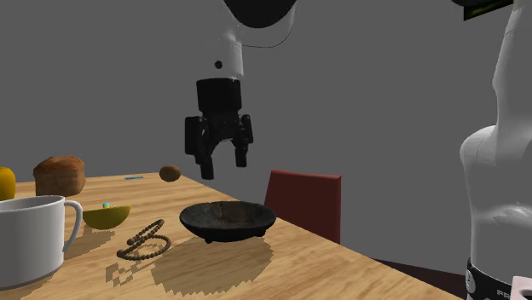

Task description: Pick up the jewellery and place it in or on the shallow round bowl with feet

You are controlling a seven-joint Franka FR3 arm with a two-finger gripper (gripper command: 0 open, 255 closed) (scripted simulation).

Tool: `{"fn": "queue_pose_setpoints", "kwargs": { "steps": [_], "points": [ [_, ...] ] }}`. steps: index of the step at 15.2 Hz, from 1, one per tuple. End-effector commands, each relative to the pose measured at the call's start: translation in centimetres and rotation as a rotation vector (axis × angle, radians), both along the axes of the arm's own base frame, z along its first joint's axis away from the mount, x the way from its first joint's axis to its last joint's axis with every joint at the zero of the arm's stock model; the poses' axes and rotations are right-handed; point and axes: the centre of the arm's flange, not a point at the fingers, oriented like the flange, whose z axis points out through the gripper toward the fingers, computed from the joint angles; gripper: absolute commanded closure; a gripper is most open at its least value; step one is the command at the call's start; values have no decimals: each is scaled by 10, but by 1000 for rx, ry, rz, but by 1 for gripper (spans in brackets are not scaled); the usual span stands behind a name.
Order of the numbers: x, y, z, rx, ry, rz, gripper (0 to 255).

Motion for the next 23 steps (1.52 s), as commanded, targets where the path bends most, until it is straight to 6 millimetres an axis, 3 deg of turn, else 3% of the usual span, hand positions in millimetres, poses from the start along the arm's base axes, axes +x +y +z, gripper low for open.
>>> {"fn": "queue_pose_setpoints", "kwargs": {
  "steps": [1,10,18,23],
  "points": [
    [20,12,-15,-18,-8,-13,0],
    [112,63,-76,-101,-42,-65,0],
    [114,54,-116,-102,-42,-66,0],
    [114,54,-116,-102,-42,-66,0]
  ]
}}
